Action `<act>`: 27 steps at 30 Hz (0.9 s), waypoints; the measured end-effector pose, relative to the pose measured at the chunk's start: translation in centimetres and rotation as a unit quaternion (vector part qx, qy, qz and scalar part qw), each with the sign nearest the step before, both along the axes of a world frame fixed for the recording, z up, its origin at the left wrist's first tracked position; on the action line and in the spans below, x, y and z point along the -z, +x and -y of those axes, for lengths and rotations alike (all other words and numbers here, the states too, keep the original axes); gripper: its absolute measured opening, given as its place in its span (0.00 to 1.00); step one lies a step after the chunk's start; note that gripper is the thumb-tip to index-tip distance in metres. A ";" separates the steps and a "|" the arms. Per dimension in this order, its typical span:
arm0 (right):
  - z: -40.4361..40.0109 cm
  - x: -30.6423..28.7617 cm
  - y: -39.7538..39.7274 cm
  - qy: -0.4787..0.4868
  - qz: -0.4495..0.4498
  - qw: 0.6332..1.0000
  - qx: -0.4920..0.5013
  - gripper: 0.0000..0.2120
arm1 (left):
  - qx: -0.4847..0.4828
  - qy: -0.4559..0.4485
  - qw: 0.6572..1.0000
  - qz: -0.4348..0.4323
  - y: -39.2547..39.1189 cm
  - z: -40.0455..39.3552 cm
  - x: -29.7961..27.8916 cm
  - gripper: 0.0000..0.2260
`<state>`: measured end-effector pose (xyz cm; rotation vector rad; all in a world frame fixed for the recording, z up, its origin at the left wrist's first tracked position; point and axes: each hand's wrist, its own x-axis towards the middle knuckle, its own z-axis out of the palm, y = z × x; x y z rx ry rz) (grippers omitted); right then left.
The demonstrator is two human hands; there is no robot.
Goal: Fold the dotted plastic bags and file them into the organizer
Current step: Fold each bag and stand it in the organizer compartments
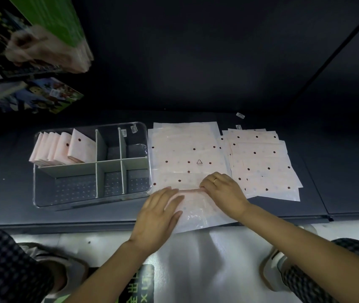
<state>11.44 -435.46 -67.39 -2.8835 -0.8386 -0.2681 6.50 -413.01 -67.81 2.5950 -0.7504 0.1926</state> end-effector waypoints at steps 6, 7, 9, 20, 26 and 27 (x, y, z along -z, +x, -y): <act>-0.2 -3.2 -0.7 0.024 -0.013 0.999 0.022 0.05 | 0.094 0.002 0.992 0.081 -1.3 1.8 0.2 0.13; -0.4 -3.4 -0.3 0.019 -0.040 0.998 0.039 0.03 | 0.092 0.017 0.993 0.074 -1.5 1.9 0.3 0.14; -0.8 -3.1 1.0 -0.009 -0.106 0.992 0.074 0.06 | 0.082 0.060 0.994 0.049 -1.5 2.0 0.5 0.16; -2.2 0.5 3.7 -0.063 -0.255 0.947 0.182 0.11 | 0.031 0.220 0.973 -0.061 -1.7 1.1 3.1 0.30; -5.2 2.7 -2.1 0.055 -0.206 0.976 0.053 0.23 | 0.041 0.198 0.977 -0.068 -1.7 1.6 4.6 0.30; -5.3 3.2 -3.0 0.043 -0.220 0.974 0.030 0.25 | 0.042 0.200 0.977 -0.068 -1.6 1.5 4.6 0.29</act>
